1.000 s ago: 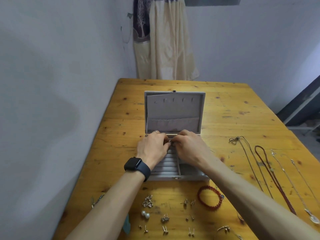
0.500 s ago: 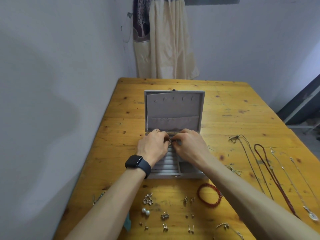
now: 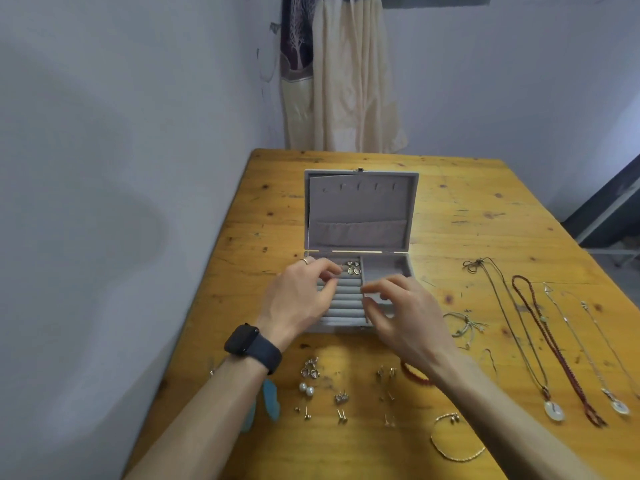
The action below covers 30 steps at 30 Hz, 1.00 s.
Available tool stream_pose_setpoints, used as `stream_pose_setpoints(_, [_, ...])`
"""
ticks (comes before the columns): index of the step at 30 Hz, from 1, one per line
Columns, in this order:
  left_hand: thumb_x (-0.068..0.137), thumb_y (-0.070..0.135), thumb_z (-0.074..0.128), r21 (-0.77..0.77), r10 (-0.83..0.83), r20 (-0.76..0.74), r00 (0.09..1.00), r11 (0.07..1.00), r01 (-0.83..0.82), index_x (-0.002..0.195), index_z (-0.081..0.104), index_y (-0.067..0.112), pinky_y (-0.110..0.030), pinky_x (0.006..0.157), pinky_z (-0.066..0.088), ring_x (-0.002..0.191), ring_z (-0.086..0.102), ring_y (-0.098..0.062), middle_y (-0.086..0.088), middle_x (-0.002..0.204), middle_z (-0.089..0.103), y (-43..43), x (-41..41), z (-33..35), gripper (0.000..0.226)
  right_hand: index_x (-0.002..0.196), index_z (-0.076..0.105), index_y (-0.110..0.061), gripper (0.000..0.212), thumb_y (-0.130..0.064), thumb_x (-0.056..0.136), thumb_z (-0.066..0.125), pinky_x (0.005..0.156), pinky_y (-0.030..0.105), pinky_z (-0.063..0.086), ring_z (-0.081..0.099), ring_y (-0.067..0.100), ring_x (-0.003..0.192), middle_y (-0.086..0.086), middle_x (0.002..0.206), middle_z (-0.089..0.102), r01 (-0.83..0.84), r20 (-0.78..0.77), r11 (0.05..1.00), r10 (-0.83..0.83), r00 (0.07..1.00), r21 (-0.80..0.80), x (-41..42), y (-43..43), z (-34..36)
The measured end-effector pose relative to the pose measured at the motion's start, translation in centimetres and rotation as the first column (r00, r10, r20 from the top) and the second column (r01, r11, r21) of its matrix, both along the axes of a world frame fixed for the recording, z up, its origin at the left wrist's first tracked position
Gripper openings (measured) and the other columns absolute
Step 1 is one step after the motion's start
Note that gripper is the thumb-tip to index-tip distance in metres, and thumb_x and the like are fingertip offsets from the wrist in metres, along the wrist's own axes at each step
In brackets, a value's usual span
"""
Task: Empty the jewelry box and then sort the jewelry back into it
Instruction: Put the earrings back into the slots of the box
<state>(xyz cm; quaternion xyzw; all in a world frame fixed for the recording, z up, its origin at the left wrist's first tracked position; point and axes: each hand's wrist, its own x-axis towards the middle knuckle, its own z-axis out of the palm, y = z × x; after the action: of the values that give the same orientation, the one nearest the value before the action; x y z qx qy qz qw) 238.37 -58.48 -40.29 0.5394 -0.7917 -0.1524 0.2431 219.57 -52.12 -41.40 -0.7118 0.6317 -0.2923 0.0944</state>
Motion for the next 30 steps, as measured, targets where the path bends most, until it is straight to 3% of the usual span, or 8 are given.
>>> stream_pose_setpoints(3, [0.096,0.036,0.059,0.019,-0.004,-0.042,0.999,1.0,0.005,0.11,0.067,0.038,-0.02,0.061,0.052,0.073,0.055,0.004,0.021,0.097,0.063,2.5,1.9,0.1,0.017,0.105,0.073,-0.028,0.016,-0.029,0.09,0.07,0.078,0.013,0.042,0.056,0.005,0.091,-0.013,0.1,0.065,-0.004,0.072,1.0,0.004,0.997,0.003,0.6,3.2,-0.3])
stream_pose_setpoints(5, [0.096,0.037,0.06,0.028,0.006,-0.051,0.999,1.0,-0.005,0.109,0.068,0.038,-0.021,0.06,0.052,0.071,0.056,0.003,0.022,0.096,0.063,4.3,3.1,0.1,0.016,0.105,0.074,-0.029,0.016,-0.03,0.089,0.07,0.078,0.017,0.047,0.057,0.003,0.091,-0.016,0.099,0.065,-0.019,0.109,1.0,0.018,0.994,0.011,1.2,4.9,-0.8])
stream_pose_setpoints(10, [0.095,0.039,0.06,0.085,0.022,0.009,1.0,0.996,-0.023,0.109,0.069,0.038,-0.02,0.068,0.054,0.079,0.058,0.003,0.023,0.099,0.065,7.4,5.0,-0.7,0.017,0.103,0.072,-0.035,0.015,-0.035,0.088,0.071,0.076,0.01,0.037,0.05,-0.002,0.09,-0.023,0.096,0.062,-0.022,0.084,0.998,0.017,0.996,0.065,3.1,7.2,-2.2])
stream_pose_setpoints(19, [0.096,0.046,0.057,0.118,0.03,0.161,0.987,0.992,-0.049,0.119,0.07,0.035,-0.024,0.079,0.052,0.102,0.061,-0.009,0.014,0.11,0.066,8.4,4.8,-2.9,0.029,0.119,0.069,-0.034,0.031,-0.05,0.095,0.056,0.086,0.028,0.048,0.053,0.011,0.102,-0.013,0.109,0.066,-0.028,-0.045,0.981,0.038,0.998,0.192,6.6,5.4,-2.4])
stream_pose_setpoints(30, [0.099,0.043,0.054,0.066,0.051,0.193,0.98,0.996,-0.065,0.116,0.072,0.034,-0.026,0.077,0.055,0.098,0.063,-0.011,0.011,0.108,0.067,8.4,4.4,-2.8,0.026,0.112,0.071,-0.03,0.025,-0.042,0.096,0.055,0.082,0.032,0.049,0.057,0.017,0.101,-0.006,0.104,0.064,0.007,-0.048,0.965,0.006,0.999,0.264,8.1,4.6,-2.6])
